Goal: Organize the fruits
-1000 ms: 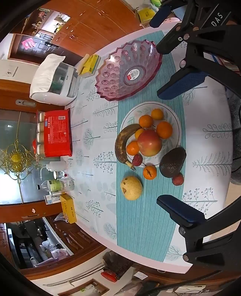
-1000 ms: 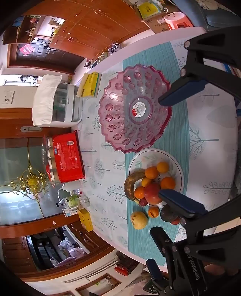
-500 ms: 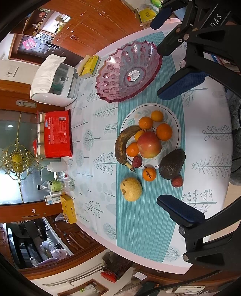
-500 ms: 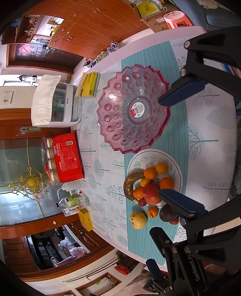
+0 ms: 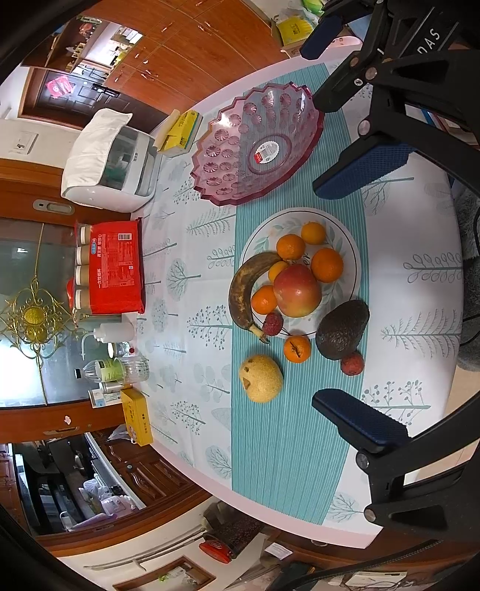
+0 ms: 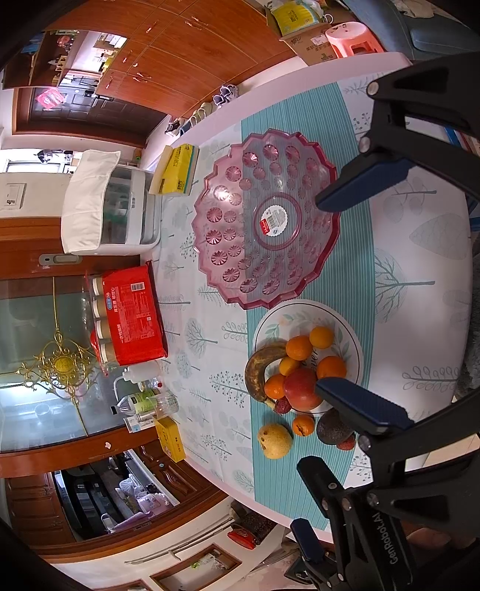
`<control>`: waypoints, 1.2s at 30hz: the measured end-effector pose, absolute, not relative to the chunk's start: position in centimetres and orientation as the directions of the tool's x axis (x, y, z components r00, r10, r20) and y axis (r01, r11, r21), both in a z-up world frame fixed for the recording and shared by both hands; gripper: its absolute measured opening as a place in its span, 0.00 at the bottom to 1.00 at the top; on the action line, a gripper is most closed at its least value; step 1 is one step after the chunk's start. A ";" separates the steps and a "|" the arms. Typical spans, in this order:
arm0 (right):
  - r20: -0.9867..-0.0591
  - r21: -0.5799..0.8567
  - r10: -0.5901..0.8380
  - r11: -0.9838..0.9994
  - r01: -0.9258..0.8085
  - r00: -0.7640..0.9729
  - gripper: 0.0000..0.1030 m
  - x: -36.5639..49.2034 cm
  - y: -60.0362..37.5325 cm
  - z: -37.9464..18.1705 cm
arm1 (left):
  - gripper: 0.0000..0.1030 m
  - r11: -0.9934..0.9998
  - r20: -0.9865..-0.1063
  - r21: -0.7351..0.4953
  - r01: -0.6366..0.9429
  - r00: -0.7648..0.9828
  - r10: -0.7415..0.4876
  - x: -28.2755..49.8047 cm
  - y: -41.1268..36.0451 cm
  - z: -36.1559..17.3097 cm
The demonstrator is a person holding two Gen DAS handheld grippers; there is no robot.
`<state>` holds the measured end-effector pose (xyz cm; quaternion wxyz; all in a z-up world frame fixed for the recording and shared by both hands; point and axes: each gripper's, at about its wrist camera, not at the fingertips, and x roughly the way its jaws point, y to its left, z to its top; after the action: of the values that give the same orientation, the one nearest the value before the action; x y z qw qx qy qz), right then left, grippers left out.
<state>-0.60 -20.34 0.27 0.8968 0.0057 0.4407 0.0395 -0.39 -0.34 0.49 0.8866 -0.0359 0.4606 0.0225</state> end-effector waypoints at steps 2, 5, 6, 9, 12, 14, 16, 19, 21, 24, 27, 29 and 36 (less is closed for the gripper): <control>-0.790 0.044 0.075 0.997 -0.066 0.608 0.89 -0.9 -20.5 -0.1 | 0.99 0.996 -0.818 -0.044 -0.073 0.576 0.006 -0.4 -0.3 0.5; -0.790 0.044 0.076 0.997 -0.067 0.608 0.89 -0.8 -20.5 0.0 | 0.99 0.996 -0.817 -0.044 -0.075 0.577 0.007 -0.3 -0.5 0.6; -0.790 0.043 0.075 0.997 -0.066 0.609 0.89 -0.9 -20.5 -0.1 | 0.99 0.996 -0.817 -0.044 -0.075 0.577 0.008 -0.3 -0.5 0.7; -0.791 0.046 0.077 0.997 -0.067 0.607 0.89 -0.7 -20.5 0.0 | 0.99 0.996 -0.816 -0.045 -0.075 0.577 0.006 -0.4 -0.5 0.7; -0.790 0.045 0.077 0.997 -0.068 0.608 0.89 -0.7 -20.5 0.0 | 0.99 0.996 -0.816 -0.045 -0.075 0.578 0.007 -0.4 -0.5 0.6; -0.791 0.046 0.078 0.997 -0.068 0.607 0.89 -0.5 -20.4 0.1 | 0.99 0.996 -0.816 -0.045 -0.075 0.578 0.007 -0.4 -0.4 0.6; -0.791 0.047 0.080 0.996 -0.070 0.607 0.89 -0.7 -20.5 -0.1 | 0.99 0.996 -0.816 -0.045 -0.075 0.578 0.007 -0.4 -0.4 0.7; -0.791 0.047 0.080 0.996 -0.070 0.607 0.89 -0.7 -20.5 -0.1 | 0.99 0.996 -0.815 -0.044 -0.075 0.579 0.007 -0.4 -0.4 0.7; -0.791 0.047 0.080 0.996 -0.069 0.607 0.89 -0.5 -20.4 0.0 | 0.99 0.996 -0.815 -0.044 -0.076 0.579 0.008 -0.4 -0.4 0.7; -0.791 0.047 0.079 0.996 -0.069 0.607 0.89 -0.4 -20.4 0.0 | 0.99 0.996 -0.815 -0.044 -0.075 0.579 0.007 -0.4 -0.4 0.7; -0.791 0.049 0.080 0.996 -0.069 0.606 0.89 -0.4 -20.4 0.1 | 0.99 0.996 -0.815 -0.044 -0.075 0.580 0.007 -0.4 -0.4 0.7; -0.791 0.048 0.080 0.996 -0.069 0.606 0.89 -0.3 -20.4 0.1 | 0.99 0.996 -0.814 -0.045 -0.075 0.580 0.007 -0.4 -0.4 0.7; -0.791 0.049 0.081 0.996 -0.070 0.606 0.89 -0.3 -20.5 0.0 | 0.99 0.996 -0.815 -0.044 -0.074 0.579 0.007 -0.4 -0.4 0.7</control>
<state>-0.35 -20.46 0.00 0.8961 0.0063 0.4418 0.0422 -0.45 -0.37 0.66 0.8879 -0.0366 0.4581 0.0229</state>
